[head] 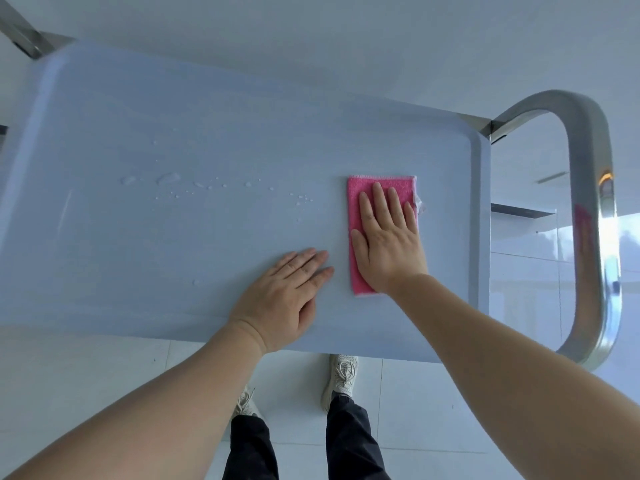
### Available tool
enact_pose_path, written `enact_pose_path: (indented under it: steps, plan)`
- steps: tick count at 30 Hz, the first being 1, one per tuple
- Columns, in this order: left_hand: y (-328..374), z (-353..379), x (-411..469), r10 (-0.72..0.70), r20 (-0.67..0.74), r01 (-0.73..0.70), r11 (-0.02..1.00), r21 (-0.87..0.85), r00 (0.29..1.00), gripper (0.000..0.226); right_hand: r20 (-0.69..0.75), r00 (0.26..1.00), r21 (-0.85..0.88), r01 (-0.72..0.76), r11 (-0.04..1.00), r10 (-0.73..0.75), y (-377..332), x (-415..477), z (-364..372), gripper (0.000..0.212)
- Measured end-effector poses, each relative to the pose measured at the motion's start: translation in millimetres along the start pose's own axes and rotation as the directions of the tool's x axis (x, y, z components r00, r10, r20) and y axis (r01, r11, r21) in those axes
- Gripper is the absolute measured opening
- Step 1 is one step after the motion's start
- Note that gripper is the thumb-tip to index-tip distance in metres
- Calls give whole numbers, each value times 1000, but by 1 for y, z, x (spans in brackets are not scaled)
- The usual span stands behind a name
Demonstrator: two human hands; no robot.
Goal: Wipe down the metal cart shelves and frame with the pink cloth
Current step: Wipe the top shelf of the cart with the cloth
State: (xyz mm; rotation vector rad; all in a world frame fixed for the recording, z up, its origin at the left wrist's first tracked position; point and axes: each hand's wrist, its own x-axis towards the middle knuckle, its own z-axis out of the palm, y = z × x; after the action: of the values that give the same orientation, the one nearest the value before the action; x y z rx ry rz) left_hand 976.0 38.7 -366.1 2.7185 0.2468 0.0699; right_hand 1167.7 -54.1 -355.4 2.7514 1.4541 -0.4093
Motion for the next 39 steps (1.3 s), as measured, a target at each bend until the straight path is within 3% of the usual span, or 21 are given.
enact_pose_path:
  steps: [8, 16, 20, 28, 33, 39]
  plan:
    - [1, 1, 1, -11, -9, 11, 1000, 10, 1000, 45, -20, 1000, -37, 17, 999, -17, 17, 53, -11, 64]
    - [1, 0, -1, -6, 4, 6, 1000, -16, 1000, 46, -76, 990, -18, -121, 992, 120, 22, 125, -28, 60]
    - [0, 0, -4, -8, 9, 9, 999, -32, 1000, 45, -79, 981, 5, -178, 984, 178, 8, 125, -23, 62]
    - [-4, -13, -9, 0, 14, 0, 999, -53, 1000, 41, -95, 984, 14, -147, 989, 147, 5, 120, -22, 61]
    - [-45, -37, -43, -89, -12, 89, 995, 52, 996, 40, -86, 986, 19, -142, 990, 144, 7, 122, -23, 61]
    - [-62, -44, -53, -87, 14, 85, 991, 100, 996, 42, -88, 984, 5, -154, 988, 153, 8, 126, -22, 61]
